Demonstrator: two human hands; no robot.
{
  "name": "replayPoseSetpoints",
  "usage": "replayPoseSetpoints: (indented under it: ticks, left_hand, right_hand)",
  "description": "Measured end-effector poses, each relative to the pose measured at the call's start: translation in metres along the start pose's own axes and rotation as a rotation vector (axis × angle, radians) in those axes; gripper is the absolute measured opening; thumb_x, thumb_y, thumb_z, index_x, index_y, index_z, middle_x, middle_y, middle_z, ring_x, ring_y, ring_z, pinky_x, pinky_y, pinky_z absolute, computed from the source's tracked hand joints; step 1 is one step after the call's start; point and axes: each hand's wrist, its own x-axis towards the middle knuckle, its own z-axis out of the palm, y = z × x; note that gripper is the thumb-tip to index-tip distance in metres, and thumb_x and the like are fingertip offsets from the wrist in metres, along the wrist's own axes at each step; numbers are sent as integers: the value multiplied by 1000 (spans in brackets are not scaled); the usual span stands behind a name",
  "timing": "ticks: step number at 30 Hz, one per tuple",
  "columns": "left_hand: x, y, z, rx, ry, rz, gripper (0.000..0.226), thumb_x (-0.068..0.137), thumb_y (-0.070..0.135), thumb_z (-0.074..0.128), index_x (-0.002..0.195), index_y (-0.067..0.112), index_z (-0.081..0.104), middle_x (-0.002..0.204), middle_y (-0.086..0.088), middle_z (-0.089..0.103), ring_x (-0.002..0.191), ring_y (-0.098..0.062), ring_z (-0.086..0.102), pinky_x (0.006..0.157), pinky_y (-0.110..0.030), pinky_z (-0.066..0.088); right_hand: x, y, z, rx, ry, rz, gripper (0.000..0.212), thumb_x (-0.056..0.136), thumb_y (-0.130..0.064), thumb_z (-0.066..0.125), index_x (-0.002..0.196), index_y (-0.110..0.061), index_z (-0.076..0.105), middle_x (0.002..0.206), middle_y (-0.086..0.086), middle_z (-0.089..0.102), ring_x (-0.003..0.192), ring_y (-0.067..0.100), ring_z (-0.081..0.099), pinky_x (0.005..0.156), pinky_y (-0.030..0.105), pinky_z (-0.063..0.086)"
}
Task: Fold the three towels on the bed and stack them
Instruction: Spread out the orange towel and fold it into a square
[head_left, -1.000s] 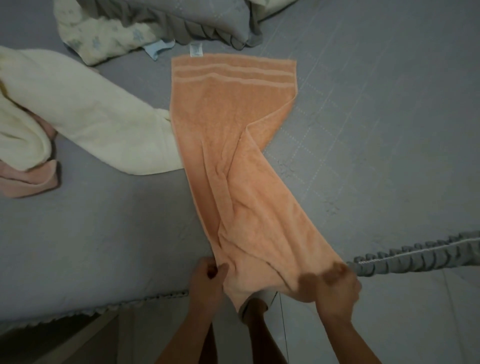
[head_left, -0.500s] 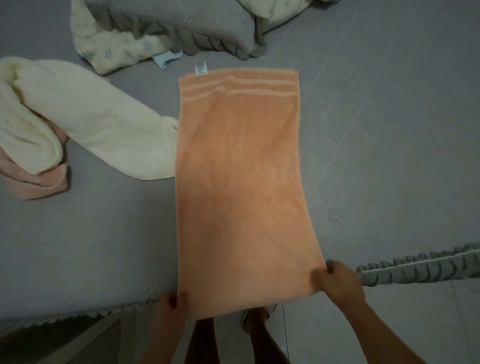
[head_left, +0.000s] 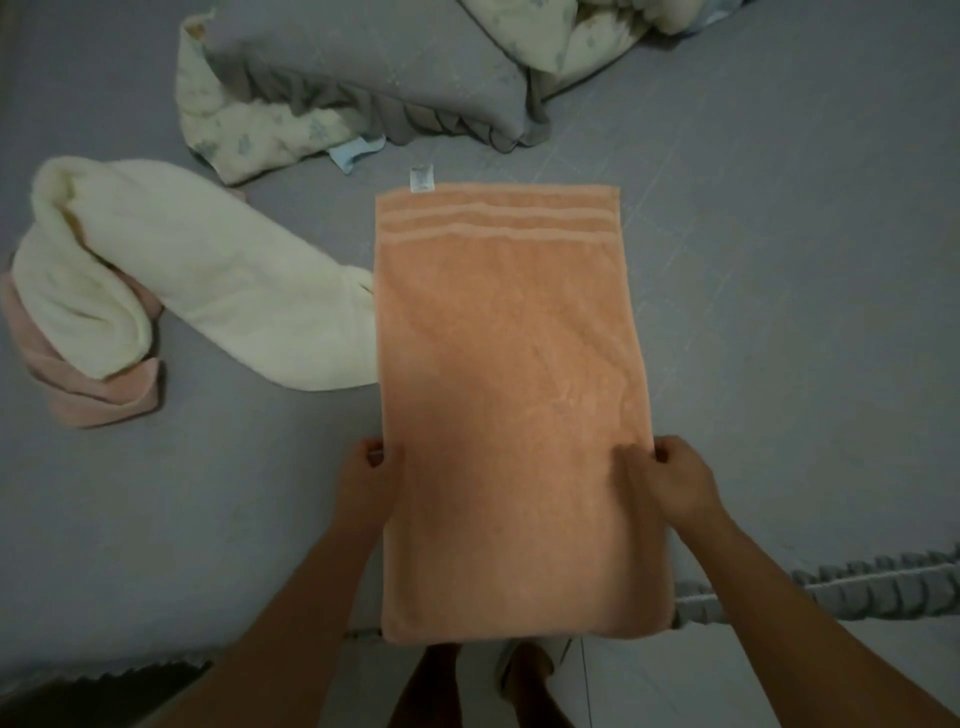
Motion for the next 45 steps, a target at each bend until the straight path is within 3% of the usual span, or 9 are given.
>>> replayPoseSetpoints:
  ticks: [6,11,17,24,29,33,38,42,45]
  left_hand:
    - [69,66,-9,66,93,148,22,85,40,64,93,20,68,83,-2,72,81,-22,69,68,-29,51]
    - [136,140,-15,84,59,250,33,81,46,61,75,15,72,73,-11,73,73,-29,71,77,-48,59]
    - [203,219,-11,246,119,361,37,80,45,65,59,15,68,58,-4,69,55,-20,65,74,-36,58]
    - [243,259,-2,344,94,391,32,86,33,64,105,10,74,99,-12,75,88,-28,71,88,-37,56]
    - [280,293,8,198,175,393,39,82,36,68,112,10,71,116,-13,70,108,-25,65,100,-36,49]
    - [279,270,17,199,119,432,40,81,21,64,120,13,64,114,-1,67,105,-18,64,90,-24,49]
    - [199,183,9,238,253,830,30,82,11,59,111,13,63,109,-8,59,98,-20,51,88,-30,44]
    - [118,73,-3,161,65,448,9,86,27,65,91,30,59,90,5,61,77,-9,57,69,-31,48]
    - [67,6,-5,211,9,234,19,85,41,65,77,26,56,66,1,61,60,-13,58,49,-29,40]
  right_hand:
    - [49,-41,0,105,96,40,25,81,-39,59,86,-15,66,81,4,69,72,20,64,62,31,48]
    - [107,-101,-7,178,178,29,33,75,-38,59,74,-6,68,66,6,65,65,26,64,64,39,55]
    - [177,-171,-13,193,284,-50,32,76,-41,60,62,-12,63,59,3,61,57,20,60,61,40,55]
    - [214,-205,-23,3,366,-107,22,84,-29,63,70,-12,60,65,2,56,67,20,54,64,26,35]
    - [250,-248,-45,67,426,-171,17,80,-32,63,74,-17,64,74,5,62,70,21,59,65,32,47]
    - [245,-225,-27,138,324,-153,16,77,-32,62,86,-21,69,76,-1,67,76,19,65,66,32,55]
    - [172,-147,6,37,334,-334,57,87,-24,59,141,-19,44,138,0,53,123,9,48,103,24,34]
    - [112,-74,30,-174,290,-395,63,91,-14,60,148,-6,34,153,15,35,142,29,31,117,40,23]
    - [73,-35,45,-304,299,-379,65,92,-17,59,150,-7,31,159,14,26,147,31,20,119,43,16]
